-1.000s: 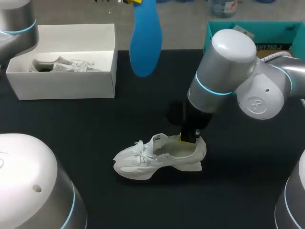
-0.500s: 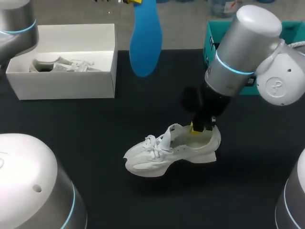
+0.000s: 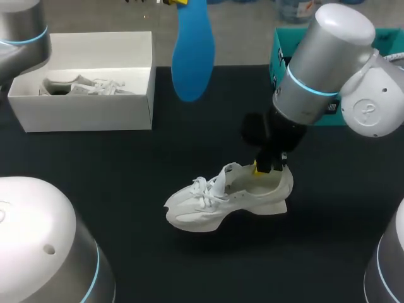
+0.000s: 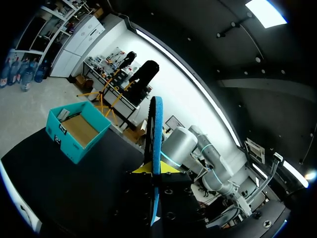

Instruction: Take the shoe out of the shoebox, open the shoe tongue, remove and reinsert the insole, then place the shoe into the shoebox

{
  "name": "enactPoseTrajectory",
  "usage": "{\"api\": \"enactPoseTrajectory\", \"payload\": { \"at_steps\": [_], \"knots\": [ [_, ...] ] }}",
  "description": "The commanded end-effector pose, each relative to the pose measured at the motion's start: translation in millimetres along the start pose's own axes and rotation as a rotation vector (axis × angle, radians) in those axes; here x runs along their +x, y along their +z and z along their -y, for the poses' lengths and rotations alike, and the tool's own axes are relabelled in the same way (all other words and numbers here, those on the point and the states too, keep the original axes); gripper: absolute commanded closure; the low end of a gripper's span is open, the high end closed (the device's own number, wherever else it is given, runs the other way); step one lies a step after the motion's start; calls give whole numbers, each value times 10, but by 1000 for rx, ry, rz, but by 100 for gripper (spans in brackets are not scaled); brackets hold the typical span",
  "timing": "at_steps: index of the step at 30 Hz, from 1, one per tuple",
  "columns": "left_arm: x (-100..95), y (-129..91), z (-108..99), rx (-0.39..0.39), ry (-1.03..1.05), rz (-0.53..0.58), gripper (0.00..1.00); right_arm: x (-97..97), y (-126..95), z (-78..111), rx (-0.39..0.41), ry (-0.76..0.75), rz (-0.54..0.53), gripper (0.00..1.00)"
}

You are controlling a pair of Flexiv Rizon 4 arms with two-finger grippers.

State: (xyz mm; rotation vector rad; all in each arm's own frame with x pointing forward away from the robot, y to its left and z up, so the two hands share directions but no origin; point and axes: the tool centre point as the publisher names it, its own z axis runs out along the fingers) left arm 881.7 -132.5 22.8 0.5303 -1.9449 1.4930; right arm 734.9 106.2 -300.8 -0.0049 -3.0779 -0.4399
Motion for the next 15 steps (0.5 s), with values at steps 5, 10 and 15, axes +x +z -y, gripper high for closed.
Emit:
{"api": "enactPoseTrajectory", "payload": {
  "at_steps": [5, 10, 15],
  "knots": [
    [3, 5, -15, 3, 1, 0, 100, 64, -26, -16, 31, 220, -8, 100],
    [3, 5, -15, 3, 1, 0, 100, 168, -29, -85, 9, 390, 7, 100],
    [3, 5, -15, 3, 1, 0, 100, 305, 8, 47, 51, 620, 20, 100]
  ]
}}
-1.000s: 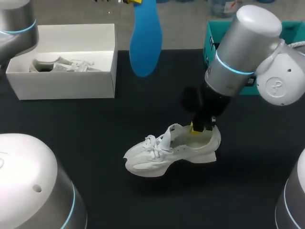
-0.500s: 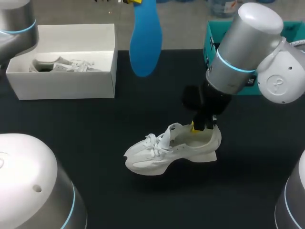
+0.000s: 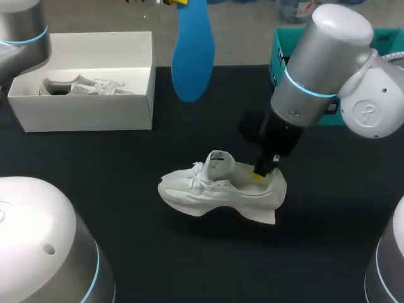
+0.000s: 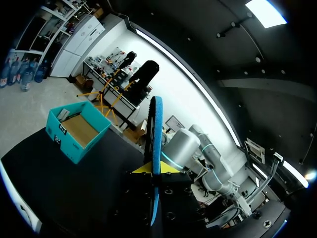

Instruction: Take the shoe out of the shoebox, open the shoe tongue, remove and reinsert the insole, then place the shoe into the shoebox

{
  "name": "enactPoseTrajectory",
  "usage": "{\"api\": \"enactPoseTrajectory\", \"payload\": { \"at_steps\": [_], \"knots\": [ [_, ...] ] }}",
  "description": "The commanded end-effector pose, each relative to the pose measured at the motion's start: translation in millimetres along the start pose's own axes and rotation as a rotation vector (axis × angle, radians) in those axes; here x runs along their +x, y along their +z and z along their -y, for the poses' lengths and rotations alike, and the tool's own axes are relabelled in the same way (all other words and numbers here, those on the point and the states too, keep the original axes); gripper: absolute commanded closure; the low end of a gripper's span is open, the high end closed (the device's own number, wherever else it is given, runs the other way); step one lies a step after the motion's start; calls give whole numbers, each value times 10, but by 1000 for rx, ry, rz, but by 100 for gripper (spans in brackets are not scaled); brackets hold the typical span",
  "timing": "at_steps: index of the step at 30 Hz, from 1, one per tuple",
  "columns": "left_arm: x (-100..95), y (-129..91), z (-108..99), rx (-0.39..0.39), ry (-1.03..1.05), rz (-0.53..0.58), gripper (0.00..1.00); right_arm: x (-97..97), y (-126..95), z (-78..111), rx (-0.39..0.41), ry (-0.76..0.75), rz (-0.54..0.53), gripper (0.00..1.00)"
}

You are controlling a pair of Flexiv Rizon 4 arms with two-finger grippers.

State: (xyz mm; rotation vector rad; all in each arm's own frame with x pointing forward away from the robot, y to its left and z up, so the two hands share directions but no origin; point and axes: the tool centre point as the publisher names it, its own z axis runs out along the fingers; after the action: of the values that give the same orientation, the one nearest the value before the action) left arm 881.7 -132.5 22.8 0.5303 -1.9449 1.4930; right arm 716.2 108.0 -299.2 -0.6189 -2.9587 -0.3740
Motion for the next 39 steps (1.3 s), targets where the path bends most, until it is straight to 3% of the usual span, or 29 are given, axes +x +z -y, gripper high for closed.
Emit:
{"api": "enactPoseTrajectory", "payload": {
  "at_steps": [1, 10, 12, 32, 39],
  "knots": [
    [2, 5, -15, 3, 1, 0, 100, 103, 25, 148, 46, 255, 33, 100],
    [2, 5, -15, 3, 1, 0, 100, 283, 89, 425, 40, 493, 28, 100],
    [2, 5, -15, 3, 1, 0, 100, 290, 101, 391, 2, 439, 24, 100],
    [2, 5, -15, 3, 1, 0, 100, 290, 101, 391, 2, 439, 24, 100],
    [2, 5, -15, 3, 1, 0, 100, 268, 71, 465, -33, 688, 123, 100]
  ]
}}
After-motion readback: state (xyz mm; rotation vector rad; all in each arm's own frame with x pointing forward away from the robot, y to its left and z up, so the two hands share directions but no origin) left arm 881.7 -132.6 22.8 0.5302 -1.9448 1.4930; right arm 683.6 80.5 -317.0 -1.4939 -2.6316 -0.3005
